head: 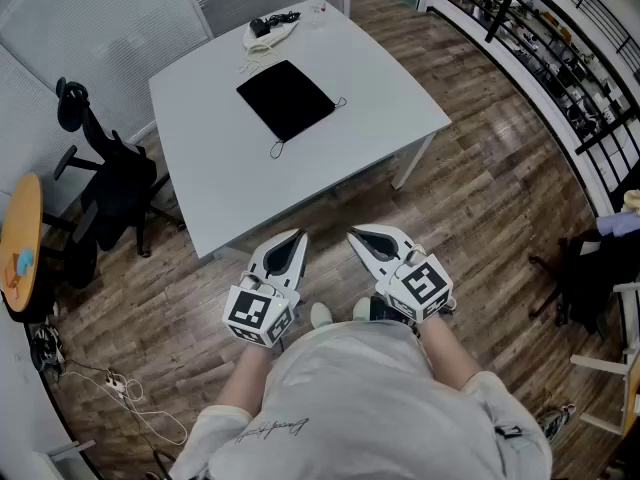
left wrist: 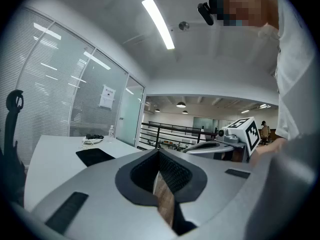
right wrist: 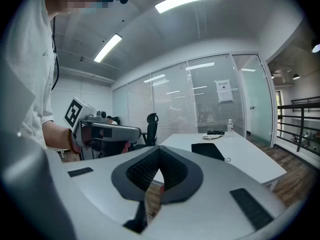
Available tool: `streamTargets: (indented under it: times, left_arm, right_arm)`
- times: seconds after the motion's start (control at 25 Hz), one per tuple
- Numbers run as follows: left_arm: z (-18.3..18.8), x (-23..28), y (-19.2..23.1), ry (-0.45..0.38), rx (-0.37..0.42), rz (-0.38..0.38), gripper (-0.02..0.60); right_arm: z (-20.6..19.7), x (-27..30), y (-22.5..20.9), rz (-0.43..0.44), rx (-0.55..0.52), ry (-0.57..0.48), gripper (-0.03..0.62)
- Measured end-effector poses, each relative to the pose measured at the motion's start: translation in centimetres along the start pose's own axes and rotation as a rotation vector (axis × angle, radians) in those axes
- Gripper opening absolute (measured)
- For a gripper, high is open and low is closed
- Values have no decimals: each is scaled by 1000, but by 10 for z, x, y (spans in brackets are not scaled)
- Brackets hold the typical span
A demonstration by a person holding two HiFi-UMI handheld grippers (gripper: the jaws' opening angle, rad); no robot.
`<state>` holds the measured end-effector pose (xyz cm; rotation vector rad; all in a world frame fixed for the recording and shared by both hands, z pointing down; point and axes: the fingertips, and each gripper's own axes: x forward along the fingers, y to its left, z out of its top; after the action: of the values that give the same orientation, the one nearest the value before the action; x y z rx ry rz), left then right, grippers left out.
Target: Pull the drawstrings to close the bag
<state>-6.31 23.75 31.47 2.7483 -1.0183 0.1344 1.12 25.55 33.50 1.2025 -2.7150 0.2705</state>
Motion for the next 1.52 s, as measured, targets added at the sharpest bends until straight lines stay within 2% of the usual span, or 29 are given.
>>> streamTargets:
  times: [0.48, 0.72, 1.16, 1.52]
  left_arm:
    - [0, -5, 2, -5, 1, -12, 11]
    - [1, -9, 9, -6, -5, -26, 11]
    - [-10, -28, 36, 14, -15, -52, 11]
    - [-10, -26, 54, 9, 5, -39, 11]
  right_arm:
    - [0, 3, 7, -3, -2, -1, 14]
    - [4, 9, 9, -11, 42, -26, 14]
    - [-1, 35, 28, -32, 52, -11, 14]
    - [-1, 52, 28, -26, 44, 17, 14]
